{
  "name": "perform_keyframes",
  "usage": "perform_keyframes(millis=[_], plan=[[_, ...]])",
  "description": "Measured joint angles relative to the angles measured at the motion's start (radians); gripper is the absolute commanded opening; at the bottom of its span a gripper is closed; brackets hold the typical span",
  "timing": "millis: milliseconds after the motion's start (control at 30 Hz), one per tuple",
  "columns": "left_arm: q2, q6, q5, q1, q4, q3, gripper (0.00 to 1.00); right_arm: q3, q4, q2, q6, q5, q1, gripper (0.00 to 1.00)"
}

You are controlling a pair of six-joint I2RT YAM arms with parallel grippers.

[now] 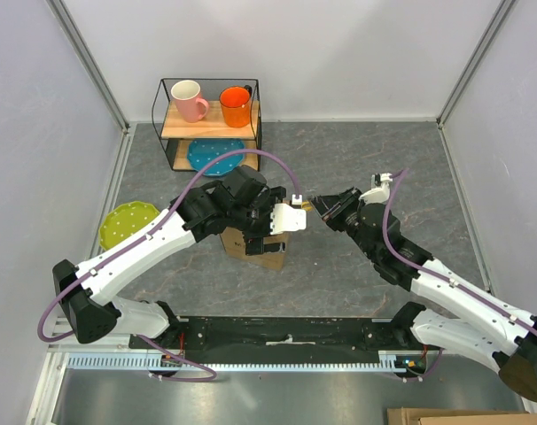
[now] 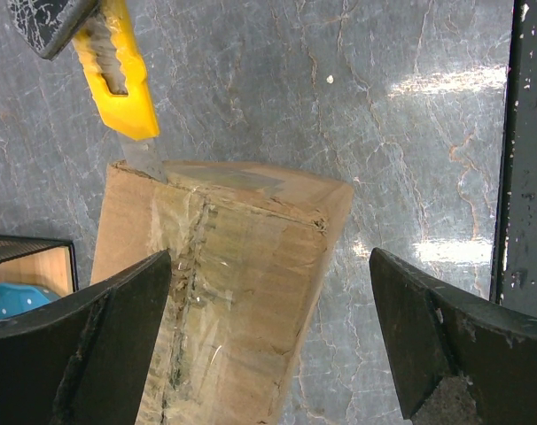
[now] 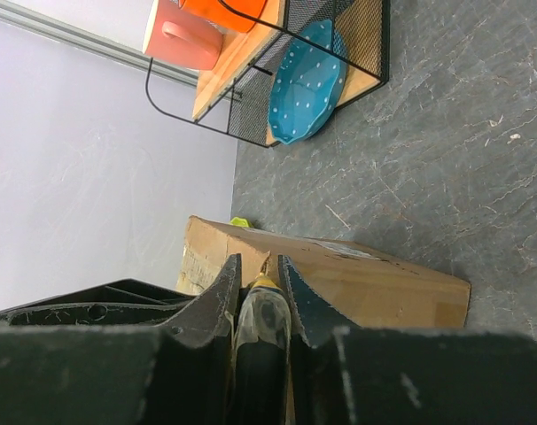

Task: Unpack the express box
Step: Cut the express box at the center of the board.

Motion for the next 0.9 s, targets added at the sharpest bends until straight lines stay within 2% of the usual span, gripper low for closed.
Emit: perform_keyframes(millis=[900], plan=[[0.029, 0.002, -0.01, 0.0, 0.034, 0.001, 0.99, 0.0, 0.03, 0.026, -0.015, -0.015, 0.007, 0.0]])
